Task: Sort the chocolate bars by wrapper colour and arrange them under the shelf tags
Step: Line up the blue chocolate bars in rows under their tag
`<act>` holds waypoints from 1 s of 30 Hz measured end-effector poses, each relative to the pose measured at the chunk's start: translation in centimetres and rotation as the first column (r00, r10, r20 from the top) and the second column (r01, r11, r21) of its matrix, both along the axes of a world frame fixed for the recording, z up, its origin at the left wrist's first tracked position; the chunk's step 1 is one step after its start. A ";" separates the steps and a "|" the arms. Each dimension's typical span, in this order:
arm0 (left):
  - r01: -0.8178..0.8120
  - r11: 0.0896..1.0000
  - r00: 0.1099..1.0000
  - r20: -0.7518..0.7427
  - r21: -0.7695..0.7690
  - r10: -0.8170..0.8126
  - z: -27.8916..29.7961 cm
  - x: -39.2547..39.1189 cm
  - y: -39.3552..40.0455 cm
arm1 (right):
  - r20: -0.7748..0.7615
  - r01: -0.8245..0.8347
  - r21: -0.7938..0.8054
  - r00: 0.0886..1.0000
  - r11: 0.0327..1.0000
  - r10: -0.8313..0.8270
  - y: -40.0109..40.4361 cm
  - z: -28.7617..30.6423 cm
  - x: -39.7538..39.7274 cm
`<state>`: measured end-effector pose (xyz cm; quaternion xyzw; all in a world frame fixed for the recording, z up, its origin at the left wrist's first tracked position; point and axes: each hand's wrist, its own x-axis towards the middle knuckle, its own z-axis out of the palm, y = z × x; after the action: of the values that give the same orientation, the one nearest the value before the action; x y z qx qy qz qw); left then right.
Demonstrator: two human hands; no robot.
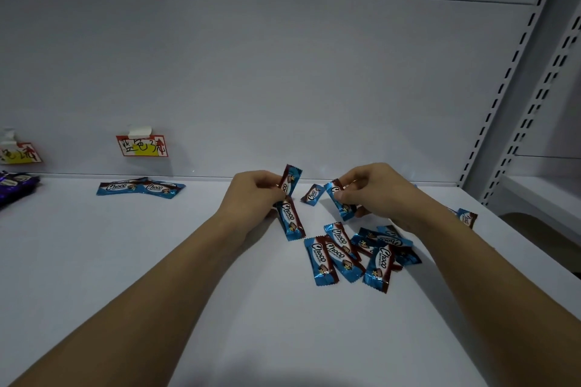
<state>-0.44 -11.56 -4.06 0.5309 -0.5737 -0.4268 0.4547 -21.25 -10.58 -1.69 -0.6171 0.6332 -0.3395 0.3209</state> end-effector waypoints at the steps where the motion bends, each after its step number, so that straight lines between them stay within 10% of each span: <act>1: -0.010 1.000 1.000 -0.005 -0.022 0.010 0.1 0.1 0.0 | -0.006 0.003 -0.001 1.000 1.000 -0.003 0.0 0.0 0.1; 10: 0.286 0.958 0.915 0.291 0.019 -0.279 1.5 2.6 -0.5 | 0.015 -0.051 0.200 0.999 0.979 0.049 0.7 1.3 0.0; 22: 0.213 0.969 0.753 0.611 0.126 -0.245 0.7 1.2 0.0 | -0.369 -0.096 0.291 0.907 0.952 0.204 1.6 1.6 0.6; 30: 0.310 0.946 0.781 0.543 0.093 -0.309 0.2 1.2 0.0 | -0.395 -0.157 0.241 0.885 0.958 0.245 1.9 1.4 1.8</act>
<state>0.76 -11.58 -3.83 0.5292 -0.7595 -0.3243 0.1948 -19.49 -8.64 -0.26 -0.7023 0.6509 -0.0970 0.2713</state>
